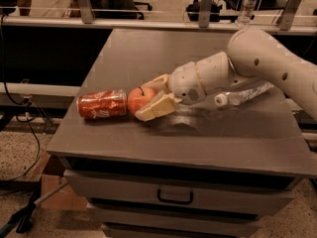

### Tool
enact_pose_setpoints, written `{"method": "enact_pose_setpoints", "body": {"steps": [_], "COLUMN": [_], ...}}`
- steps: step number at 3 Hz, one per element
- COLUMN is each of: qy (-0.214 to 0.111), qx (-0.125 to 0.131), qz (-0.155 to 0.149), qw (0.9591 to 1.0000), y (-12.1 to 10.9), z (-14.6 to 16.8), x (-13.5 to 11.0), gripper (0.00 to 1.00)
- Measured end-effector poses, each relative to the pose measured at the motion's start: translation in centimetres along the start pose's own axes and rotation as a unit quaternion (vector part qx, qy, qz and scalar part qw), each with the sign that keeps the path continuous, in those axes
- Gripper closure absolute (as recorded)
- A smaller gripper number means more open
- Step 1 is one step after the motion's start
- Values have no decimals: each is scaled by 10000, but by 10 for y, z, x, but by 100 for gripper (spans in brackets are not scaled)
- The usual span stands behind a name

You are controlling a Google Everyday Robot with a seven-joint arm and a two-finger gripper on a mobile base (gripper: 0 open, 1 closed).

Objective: Move apple near coke can

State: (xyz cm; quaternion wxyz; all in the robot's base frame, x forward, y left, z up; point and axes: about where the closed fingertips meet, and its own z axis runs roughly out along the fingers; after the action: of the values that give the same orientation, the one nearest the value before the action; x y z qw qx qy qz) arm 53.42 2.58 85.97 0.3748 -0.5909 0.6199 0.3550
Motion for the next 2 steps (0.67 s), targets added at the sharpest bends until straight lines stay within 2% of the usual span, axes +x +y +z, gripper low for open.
{"method": "enact_pose_setpoints", "body": {"steps": [2], "qy": [-51], "qx": [-56], "qz": [51], "qw": [10000], "y": [2], "z": [5], "x": [6], "gripper": [12]}}
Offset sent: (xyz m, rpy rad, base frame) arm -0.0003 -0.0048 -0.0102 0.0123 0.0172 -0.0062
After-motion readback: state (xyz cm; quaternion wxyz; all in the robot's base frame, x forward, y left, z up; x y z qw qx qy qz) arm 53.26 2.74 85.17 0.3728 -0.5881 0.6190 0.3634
